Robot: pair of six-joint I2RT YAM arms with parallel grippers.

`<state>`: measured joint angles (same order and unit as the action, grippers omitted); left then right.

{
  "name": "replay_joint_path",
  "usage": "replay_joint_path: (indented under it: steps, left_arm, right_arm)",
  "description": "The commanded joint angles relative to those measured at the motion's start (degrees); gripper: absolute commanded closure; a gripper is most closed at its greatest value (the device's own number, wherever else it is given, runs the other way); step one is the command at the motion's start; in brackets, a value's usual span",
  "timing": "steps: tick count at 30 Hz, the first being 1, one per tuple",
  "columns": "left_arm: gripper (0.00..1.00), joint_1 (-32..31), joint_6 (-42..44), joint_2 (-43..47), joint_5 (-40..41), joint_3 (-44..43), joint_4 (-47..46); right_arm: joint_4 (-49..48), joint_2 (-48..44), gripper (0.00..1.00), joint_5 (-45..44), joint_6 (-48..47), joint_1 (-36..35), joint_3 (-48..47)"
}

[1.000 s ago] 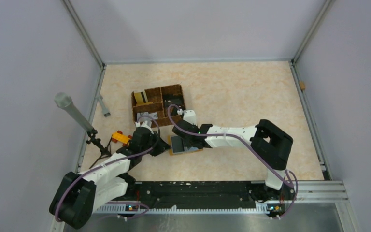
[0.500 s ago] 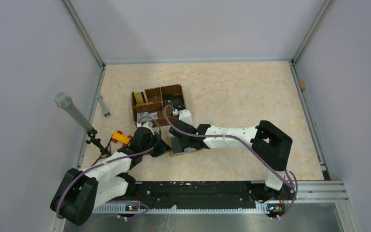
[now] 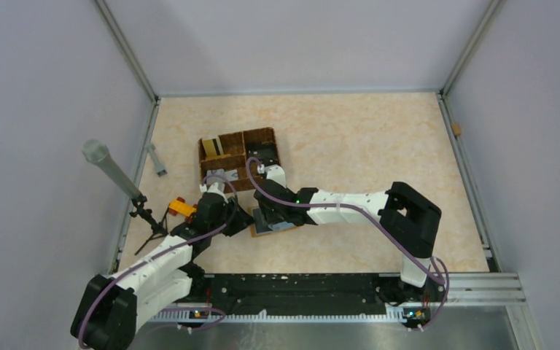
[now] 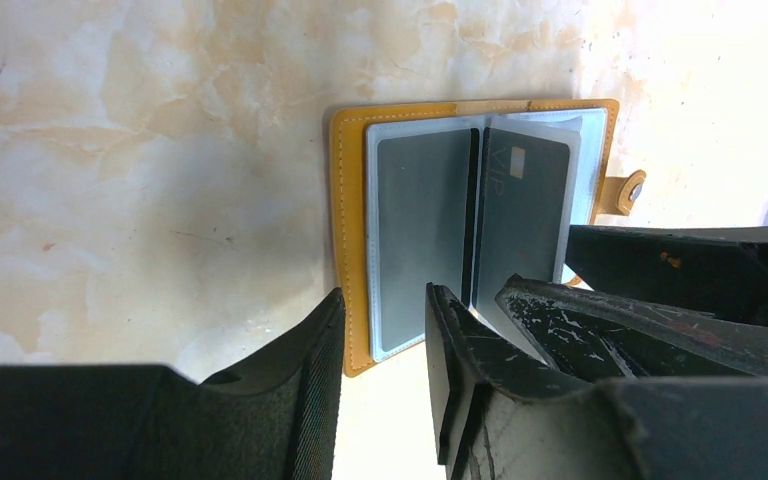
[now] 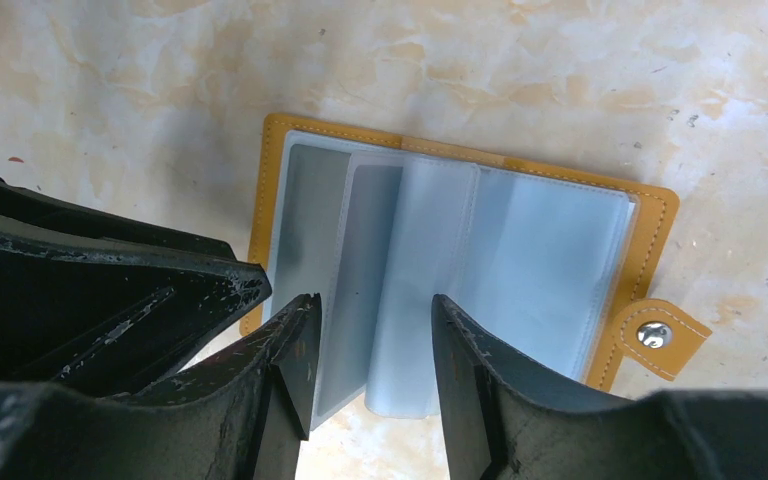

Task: Put the credit cards into the card holder
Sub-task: Turn over the card slot in the card holder.

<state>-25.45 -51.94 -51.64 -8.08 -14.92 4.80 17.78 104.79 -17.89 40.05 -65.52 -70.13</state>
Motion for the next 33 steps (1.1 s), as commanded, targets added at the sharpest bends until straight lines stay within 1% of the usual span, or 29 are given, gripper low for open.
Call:
replay_joint_path:
  steps: [1, 10, 17, 23, 33]
  left_arm:
    - [0.61, 0.4, 0.8, 1.9, 1.5, -2.1, 1.4]
    - [0.6, 0.7, 0.1, 3.3, 3.2, -2.4, 3.9]
    - [0.6, 1.2, -0.4, 4.1, 4.0, -2.2, 5.1]
    - [0.59, 1.8, -0.4, 5.1, 4.3, -2.1, 5.8]
    - [0.58, 2.7, 0.3, 5.6, 4.1, -2.2, 6.3]
  right_arm:
    - [-3.2, -1.8, 0.52, 1.7, 0.2, -0.8, 0.8]
    - [-5.1, -2.0, 0.49, 3.1, 0.9, -0.8, 2.1]
    - [-7.0, -2.9, 0.43, 4.2, 1.1, -0.6, 3.4]
    - [-9.1, -3.1, 0.42, 6.9, 2.1, 0.3, 5.2]
    - [-14.8, -5.2, 0.32, 11.3, 2.7, 1.7, 9.0]
